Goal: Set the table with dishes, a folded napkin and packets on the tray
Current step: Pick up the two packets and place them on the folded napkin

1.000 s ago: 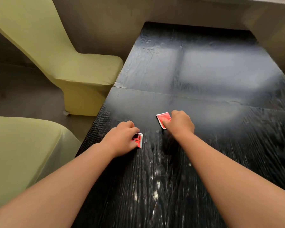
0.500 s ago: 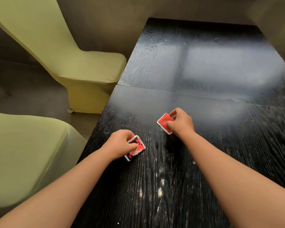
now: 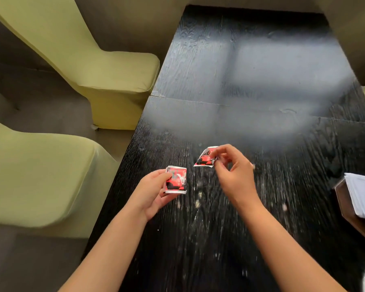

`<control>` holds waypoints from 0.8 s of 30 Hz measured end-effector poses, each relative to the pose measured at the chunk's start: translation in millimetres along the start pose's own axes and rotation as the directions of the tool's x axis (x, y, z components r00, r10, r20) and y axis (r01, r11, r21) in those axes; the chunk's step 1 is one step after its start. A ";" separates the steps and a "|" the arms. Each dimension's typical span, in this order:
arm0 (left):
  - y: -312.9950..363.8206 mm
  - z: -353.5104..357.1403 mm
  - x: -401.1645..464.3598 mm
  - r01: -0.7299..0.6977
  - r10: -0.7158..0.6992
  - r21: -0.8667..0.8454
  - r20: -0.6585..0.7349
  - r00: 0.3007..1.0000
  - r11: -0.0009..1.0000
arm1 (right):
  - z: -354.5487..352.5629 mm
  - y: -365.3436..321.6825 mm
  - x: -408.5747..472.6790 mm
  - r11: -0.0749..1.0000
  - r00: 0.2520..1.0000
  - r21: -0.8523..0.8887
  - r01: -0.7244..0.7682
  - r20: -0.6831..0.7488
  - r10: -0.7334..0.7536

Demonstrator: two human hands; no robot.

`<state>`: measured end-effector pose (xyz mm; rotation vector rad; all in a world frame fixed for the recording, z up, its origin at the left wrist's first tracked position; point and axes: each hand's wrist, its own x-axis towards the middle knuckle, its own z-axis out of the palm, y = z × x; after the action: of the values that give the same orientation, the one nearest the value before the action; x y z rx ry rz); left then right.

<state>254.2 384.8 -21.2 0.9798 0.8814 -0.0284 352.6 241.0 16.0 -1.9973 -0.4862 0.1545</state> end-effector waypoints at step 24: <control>31.0 108.7 -237.3 -0.456 0.448 0.015 0.163 0.879 0.890 | -130.2 -133.6 -131.7 0.986 0.993 0.161 -0.031 -0.110 0.049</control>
<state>177.8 240.0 184.5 1.1981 0.4931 0.2703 237.7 132.1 180.5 -1.8481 -0.3505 0.1008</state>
